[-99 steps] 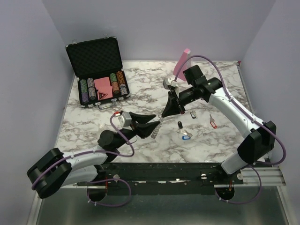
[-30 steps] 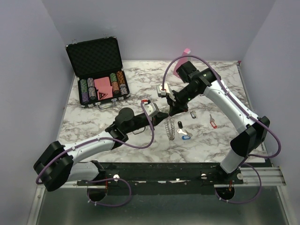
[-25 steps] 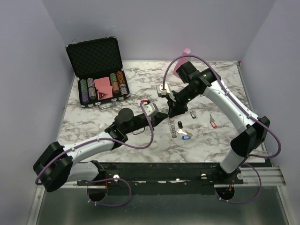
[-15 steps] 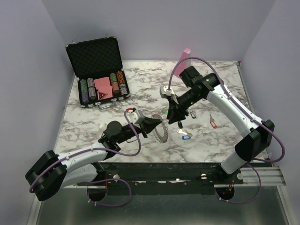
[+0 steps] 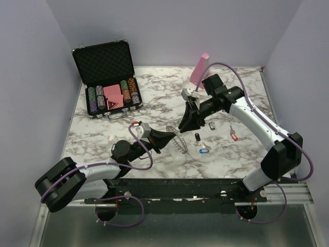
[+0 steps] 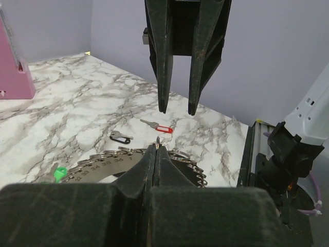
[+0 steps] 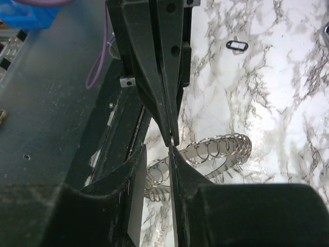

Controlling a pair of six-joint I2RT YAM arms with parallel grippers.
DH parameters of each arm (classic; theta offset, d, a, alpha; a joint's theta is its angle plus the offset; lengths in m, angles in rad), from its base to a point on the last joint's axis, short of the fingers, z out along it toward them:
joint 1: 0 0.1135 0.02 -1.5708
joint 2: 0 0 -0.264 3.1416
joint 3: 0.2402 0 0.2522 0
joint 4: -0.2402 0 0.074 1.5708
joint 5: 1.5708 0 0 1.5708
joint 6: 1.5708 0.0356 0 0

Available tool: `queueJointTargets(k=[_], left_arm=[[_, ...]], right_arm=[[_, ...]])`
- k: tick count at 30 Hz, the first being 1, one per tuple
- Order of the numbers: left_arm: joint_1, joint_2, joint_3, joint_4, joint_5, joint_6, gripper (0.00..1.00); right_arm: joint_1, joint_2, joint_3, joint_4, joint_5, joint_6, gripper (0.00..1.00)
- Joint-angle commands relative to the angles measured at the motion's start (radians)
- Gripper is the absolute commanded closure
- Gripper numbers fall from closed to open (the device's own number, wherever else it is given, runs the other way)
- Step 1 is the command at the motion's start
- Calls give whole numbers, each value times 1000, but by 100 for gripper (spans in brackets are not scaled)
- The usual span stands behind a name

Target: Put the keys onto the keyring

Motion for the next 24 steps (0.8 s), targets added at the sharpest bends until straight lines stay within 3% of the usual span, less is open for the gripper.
queueJointTargets(k=[1,24], left_arm=[[-3,9,21,301,-15,-20,100],[-3,0,33,310,-23,-9,100]], right_arm=[[3,17,-27,72,-85,40,70],[4,22,-131,192,-85,114,76]])
